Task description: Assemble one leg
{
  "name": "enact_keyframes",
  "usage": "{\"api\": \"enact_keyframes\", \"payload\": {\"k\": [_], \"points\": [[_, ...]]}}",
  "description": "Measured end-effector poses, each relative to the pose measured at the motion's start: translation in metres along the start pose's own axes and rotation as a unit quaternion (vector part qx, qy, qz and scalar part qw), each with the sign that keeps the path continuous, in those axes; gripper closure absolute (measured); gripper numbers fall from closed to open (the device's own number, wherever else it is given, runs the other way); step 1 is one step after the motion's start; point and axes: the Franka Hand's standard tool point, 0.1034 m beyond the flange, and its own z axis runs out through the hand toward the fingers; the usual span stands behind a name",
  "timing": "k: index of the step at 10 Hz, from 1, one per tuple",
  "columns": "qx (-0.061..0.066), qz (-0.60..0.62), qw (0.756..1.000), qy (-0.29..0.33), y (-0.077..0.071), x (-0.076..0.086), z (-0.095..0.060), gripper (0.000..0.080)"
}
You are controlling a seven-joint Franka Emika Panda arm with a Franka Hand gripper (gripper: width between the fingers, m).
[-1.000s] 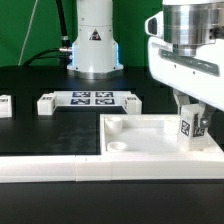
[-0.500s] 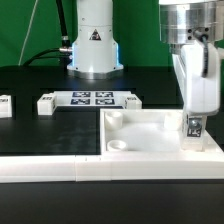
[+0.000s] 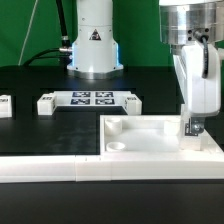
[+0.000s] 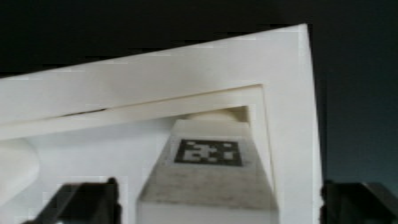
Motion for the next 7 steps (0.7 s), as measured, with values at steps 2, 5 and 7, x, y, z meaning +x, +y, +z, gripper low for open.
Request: {"api": "enact_keyframes", "payload": {"k": [2,5,7], "points": [[-0.007,-0.114,0.993,0.000,0.0013,-0.0012,-0.0009,0.0156],[-0.008,-0.228,0.974,-0.002,0.0032,-0.0070,-0.0003,0.0150],[-0.008,-0.231,0.973,-0.003,0.0034,-0.0074,-0.0002,0.0150]]}}
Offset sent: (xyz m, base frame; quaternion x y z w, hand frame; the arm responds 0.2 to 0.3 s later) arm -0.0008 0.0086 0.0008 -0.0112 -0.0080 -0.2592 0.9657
